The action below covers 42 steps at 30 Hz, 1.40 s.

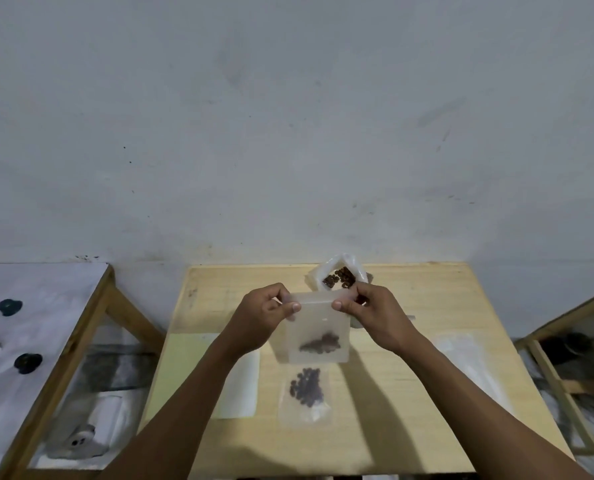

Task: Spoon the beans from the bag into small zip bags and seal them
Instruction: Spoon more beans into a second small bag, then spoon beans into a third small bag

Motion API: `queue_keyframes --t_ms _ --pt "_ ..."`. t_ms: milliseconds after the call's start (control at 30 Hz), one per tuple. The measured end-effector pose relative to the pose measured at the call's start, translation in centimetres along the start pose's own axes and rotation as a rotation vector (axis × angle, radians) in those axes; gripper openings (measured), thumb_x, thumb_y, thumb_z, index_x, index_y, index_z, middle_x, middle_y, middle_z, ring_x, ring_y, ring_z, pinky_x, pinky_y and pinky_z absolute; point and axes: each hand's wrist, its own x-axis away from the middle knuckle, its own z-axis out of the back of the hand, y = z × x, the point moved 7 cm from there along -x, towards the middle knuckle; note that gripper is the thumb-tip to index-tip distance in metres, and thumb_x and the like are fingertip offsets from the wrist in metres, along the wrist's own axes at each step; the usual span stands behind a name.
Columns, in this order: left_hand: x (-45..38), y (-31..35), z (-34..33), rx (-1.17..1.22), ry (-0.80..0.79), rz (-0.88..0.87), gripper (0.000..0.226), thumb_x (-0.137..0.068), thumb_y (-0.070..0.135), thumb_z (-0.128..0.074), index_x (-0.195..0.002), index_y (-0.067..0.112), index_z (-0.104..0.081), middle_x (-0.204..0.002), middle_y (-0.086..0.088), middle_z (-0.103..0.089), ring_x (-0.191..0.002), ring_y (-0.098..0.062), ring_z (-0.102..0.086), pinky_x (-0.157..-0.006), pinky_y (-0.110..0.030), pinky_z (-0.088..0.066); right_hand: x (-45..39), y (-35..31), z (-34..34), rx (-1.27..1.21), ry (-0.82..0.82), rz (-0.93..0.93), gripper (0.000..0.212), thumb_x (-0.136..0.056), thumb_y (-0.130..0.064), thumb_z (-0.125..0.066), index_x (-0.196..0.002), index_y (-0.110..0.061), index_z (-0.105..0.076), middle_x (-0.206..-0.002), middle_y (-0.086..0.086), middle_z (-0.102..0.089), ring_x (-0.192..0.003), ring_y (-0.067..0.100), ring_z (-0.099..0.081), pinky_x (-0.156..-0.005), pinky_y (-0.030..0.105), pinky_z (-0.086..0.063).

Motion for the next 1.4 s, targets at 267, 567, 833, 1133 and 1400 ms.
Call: queue_keyframes --t_ms 267,567,833,1133,1400 --pt "1.1 -4.9 0.0 0.103 0.027 0.101 0.017 -0.092 0.019 -0.066 -0.108 0.021 -0.061 -0.089 -0.004 -0.067 -0.083 -0.021 -0.068 -0.067 -0.026 -0.054 0.7 3.7 -3.4 -0.360 0.138 -0.256 0.027 -0.091 -0.028 -0.067 -0.080 -0.005 -0.056 -0.074 0.011 -0.058 -0.072 0.020 -0.060 -0.072 0.045 -0.056" --pt "3.7 -13.7 -3.6 0.015 0.111 0.442 0.028 -0.085 0.013 -0.071 -0.108 0.024 -0.060 -0.085 -0.006 -0.066 -0.073 -0.022 -0.067 -0.063 -0.032 -0.054 2.5 10.7 -7.7 -0.288 0.078 -0.530 0.033 -0.091 -0.014 -0.066 -0.120 -0.019 -0.050 -0.094 0.007 -0.057 -0.078 0.019 -0.059 -0.067 0.030 -0.052" --pt "4.0 -15.7 -5.7 -0.204 0.106 0.505 0.038 -0.087 0.017 -0.070 -0.122 0.018 -0.056 -0.088 -0.001 -0.064 -0.075 -0.015 -0.062 -0.062 -0.022 -0.047 3.3 12.8 -9.9 0.288 -0.128 -0.393 0.019 -0.077 -0.024 -0.067 -0.083 -0.007 -0.060 -0.083 0.014 -0.068 -0.080 0.029 -0.067 -0.071 0.045 -0.057" --pt "3.1 -15.7 -5.2 -0.412 0.084 0.507 0.053 -0.089 0.030 -0.062 -0.138 0.018 -0.044 -0.125 -0.011 -0.054 -0.105 -0.025 -0.060 -0.086 -0.032 -0.048 2.8 14.1 -8.0 0.352 -0.122 -0.293 0.023 -0.082 -0.026 -0.062 -0.105 -0.023 -0.060 -0.094 0.000 -0.060 -0.091 0.031 -0.059 -0.079 0.033 -0.049" --pt "-2.8 -9.5 -12.1 -0.205 0.027 0.304 0.026 -0.090 0.013 -0.058 -0.114 0.024 -0.059 -0.098 0.000 -0.058 -0.089 -0.017 -0.059 -0.076 -0.025 -0.046 4.6 16.5 5.4 0.397 0.230 -0.365 0.041 -0.090 -0.010 -0.059 -0.132 -0.008 -0.056 -0.118 0.014 -0.052 -0.097 0.017 -0.054 -0.087 0.023 -0.040"
